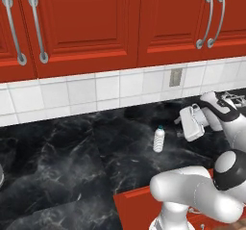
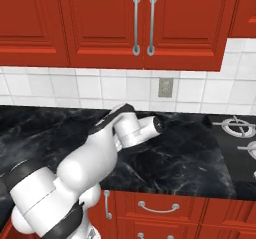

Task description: Place the drinks on the dining counter in a tight cluster.

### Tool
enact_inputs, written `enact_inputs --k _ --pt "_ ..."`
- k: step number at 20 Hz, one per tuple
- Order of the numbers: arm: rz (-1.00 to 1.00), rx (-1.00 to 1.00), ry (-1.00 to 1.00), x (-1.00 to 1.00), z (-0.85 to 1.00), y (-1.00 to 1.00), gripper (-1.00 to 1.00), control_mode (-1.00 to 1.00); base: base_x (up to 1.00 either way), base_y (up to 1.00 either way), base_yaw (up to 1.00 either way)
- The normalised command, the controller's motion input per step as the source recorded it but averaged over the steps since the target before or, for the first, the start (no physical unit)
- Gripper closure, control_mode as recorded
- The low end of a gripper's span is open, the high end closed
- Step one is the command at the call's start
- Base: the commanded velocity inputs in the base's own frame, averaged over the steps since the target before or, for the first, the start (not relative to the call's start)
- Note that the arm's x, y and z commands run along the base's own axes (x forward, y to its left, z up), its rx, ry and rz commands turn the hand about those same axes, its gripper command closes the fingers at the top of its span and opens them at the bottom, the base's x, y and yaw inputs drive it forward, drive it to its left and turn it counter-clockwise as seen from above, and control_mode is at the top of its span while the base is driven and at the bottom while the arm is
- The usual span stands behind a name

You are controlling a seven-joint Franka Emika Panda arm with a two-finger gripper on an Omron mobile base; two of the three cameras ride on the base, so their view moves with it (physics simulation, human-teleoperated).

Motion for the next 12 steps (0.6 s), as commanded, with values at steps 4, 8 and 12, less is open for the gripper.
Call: enact_inputs --k 4,8,12 --pt "0.08 0.01 -0.04 -0.11 -0.01 0.01 -1.0 -1.0 0.0 0.0 0.0" --pt "0.12 0.0 0.0 -0.15 0.0 0.0 -1.0 -1.0 0.0 0.0 0.0" --pt "0.07 0.0 0.08 -0.04 -0.07 0.06 -1.0 -1.0 0.0 0.0 0.0"
